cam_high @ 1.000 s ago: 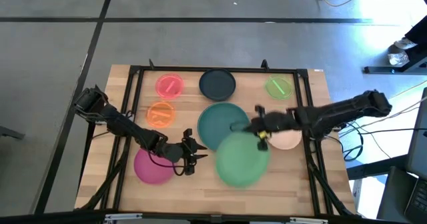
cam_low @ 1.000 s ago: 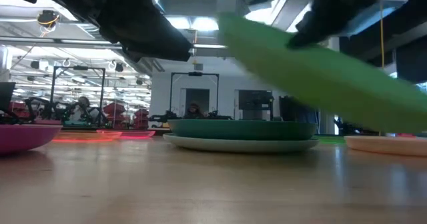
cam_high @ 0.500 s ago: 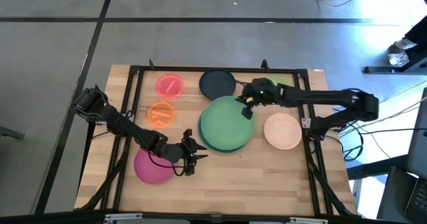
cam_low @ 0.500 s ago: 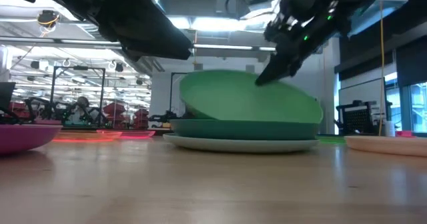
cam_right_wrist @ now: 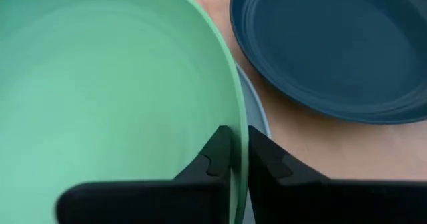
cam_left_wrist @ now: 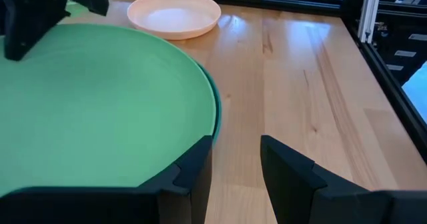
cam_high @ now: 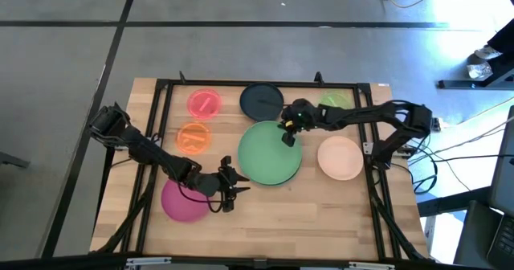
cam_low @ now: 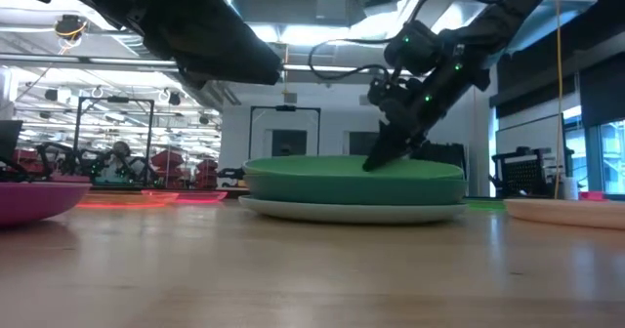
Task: Stack plastic plates
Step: Stack the light green plate on top of the dark green plate, then stack the pink plate on top of the light green plate
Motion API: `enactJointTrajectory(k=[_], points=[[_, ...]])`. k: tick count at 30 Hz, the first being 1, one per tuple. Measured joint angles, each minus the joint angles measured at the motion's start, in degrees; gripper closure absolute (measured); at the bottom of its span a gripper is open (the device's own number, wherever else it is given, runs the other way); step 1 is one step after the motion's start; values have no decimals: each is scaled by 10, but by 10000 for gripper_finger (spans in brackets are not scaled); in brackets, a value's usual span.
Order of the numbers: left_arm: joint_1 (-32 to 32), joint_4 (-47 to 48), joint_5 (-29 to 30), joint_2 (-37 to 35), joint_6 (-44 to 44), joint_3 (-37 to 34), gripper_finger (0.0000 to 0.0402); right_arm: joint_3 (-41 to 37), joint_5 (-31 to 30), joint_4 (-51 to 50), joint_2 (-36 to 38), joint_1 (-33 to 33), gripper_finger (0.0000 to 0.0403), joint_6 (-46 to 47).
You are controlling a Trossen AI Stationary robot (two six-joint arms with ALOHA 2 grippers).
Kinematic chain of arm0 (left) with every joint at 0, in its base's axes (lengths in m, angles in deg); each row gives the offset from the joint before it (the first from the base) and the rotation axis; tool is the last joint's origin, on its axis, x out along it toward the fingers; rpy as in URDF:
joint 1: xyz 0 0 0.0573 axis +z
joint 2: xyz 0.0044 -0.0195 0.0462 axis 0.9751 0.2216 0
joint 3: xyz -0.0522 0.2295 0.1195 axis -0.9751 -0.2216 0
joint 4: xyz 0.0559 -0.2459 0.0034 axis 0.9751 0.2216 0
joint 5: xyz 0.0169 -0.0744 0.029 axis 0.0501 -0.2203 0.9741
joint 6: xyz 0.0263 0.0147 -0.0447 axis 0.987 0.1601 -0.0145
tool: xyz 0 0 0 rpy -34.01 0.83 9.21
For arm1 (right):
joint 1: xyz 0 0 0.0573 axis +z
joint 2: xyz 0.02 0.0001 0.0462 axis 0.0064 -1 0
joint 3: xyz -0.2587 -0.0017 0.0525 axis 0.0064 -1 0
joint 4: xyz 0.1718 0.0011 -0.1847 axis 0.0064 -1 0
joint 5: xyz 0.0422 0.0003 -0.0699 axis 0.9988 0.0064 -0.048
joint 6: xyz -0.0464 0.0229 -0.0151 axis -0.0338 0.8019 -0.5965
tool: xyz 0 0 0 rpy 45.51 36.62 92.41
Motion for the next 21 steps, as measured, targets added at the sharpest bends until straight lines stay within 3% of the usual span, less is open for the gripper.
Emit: enactJointTrajectory(k=[8, 12, 15, 21], points=[[0, 1, 0, 0, 16, 0, 282, 15, 0, -35, 18, 2, 268, -28], [0, 27, -20, -5, 30, 0, 282, 28, -1, -50, 62, 36, 239, -42], [0, 117, -58, -20, 1, 24, 282, 27, -13, -52, 96, 80, 231, -54], [-9, 402, -95, -31, -34, 124, 282, 27, -31, -45, 125, 187, 230, -68]])
